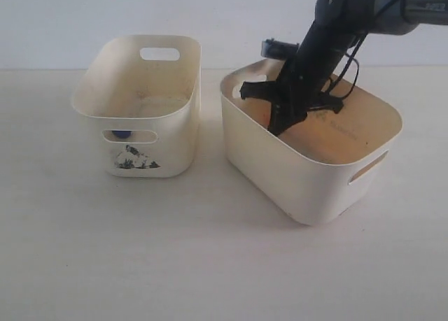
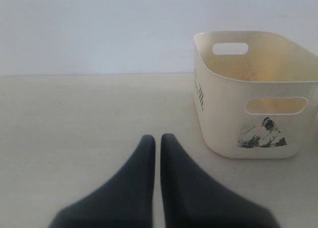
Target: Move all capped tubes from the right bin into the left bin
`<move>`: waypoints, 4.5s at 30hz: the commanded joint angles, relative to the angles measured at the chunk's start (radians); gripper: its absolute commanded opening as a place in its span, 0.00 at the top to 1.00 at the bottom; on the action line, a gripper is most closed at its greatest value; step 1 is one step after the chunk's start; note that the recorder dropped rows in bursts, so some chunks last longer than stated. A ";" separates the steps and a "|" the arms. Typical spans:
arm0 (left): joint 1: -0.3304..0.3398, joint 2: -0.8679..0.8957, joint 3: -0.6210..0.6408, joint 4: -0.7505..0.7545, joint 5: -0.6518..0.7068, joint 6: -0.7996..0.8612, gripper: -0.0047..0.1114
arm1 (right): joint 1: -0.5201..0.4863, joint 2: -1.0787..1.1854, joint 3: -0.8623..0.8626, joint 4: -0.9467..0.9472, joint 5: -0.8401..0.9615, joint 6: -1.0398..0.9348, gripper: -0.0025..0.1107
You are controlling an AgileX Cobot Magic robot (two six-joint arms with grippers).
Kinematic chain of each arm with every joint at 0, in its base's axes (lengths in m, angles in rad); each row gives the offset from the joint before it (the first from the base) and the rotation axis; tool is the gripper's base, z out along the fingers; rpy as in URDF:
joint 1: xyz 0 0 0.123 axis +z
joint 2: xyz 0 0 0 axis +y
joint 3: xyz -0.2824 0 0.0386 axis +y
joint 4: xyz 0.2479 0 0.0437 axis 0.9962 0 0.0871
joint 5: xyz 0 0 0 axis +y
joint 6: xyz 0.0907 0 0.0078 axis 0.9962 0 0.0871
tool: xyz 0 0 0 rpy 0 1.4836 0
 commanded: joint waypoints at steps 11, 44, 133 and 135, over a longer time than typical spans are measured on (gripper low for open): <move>0.001 -0.003 -0.003 0.000 0.000 -0.008 0.92 | 0.000 -0.087 0.005 -0.046 0.179 -0.072 0.98; 0.001 -0.003 -0.003 0.000 0.000 -0.008 0.92 | 0.081 -0.120 0.026 -0.293 0.073 -0.300 0.98; 0.001 -0.003 -0.003 0.007 -0.002 -0.008 0.92 | 0.320 0.065 0.026 -0.699 0.016 -0.139 0.05; 0.001 -0.003 -0.003 0.007 -0.002 -0.008 0.92 | 0.320 0.074 0.026 -0.708 0.005 -0.139 0.05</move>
